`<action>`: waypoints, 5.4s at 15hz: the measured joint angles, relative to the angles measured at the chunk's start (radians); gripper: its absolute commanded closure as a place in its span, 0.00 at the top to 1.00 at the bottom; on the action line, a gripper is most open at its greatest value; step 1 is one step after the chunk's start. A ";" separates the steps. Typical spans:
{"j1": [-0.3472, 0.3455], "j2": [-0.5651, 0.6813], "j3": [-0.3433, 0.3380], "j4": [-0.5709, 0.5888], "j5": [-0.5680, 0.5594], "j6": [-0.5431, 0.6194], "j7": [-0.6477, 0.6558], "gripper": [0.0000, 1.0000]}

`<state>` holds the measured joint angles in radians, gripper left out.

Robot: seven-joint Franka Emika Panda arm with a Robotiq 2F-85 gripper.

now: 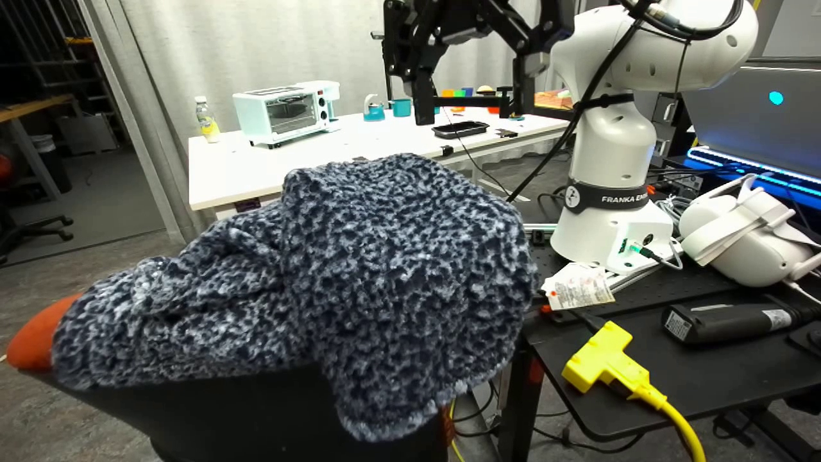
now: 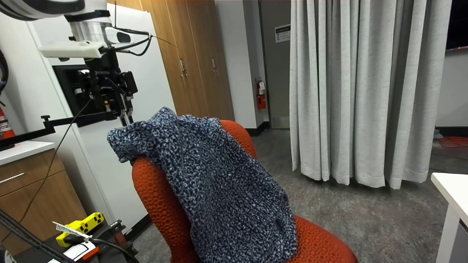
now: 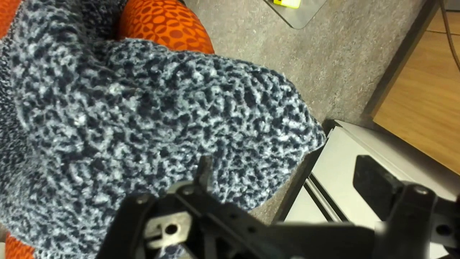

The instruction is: Place the fleece on the seat of the chair

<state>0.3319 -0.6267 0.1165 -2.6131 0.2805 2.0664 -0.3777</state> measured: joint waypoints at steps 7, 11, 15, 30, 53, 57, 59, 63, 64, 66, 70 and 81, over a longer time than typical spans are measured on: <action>0.068 0.031 0.059 -0.029 -0.018 0.020 -0.016 1.00; 0.069 0.067 0.063 -0.048 -0.092 0.094 -0.046 1.00; 0.081 0.125 0.099 -0.067 -0.141 0.209 -0.047 1.00; 0.067 0.199 0.033 -0.067 -0.163 0.281 -0.046 0.00; -0.291 0.045 -0.158 0.301 -0.557 0.194 0.035 0.01; -0.289 0.095 -0.173 0.221 -0.475 0.239 0.062 0.01; -0.293 0.114 -0.183 0.186 -0.469 0.271 0.082 0.01; -0.326 0.131 -0.204 0.135 -0.475 0.304 0.086 0.01; -0.336 0.131 -0.209 0.122 -0.478 0.307 0.086 0.26; -0.348 0.132 -0.215 0.100 -0.477 0.308 0.086 0.39; -0.349 0.132 -0.219 0.075 -0.472 0.308 0.085 0.68; -0.279 0.089 -0.209 0.080 -0.374 0.308 0.070 1.00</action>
<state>0.0525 -0.5375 -0.0924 -2.5334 -0.0937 2.3740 -0.3077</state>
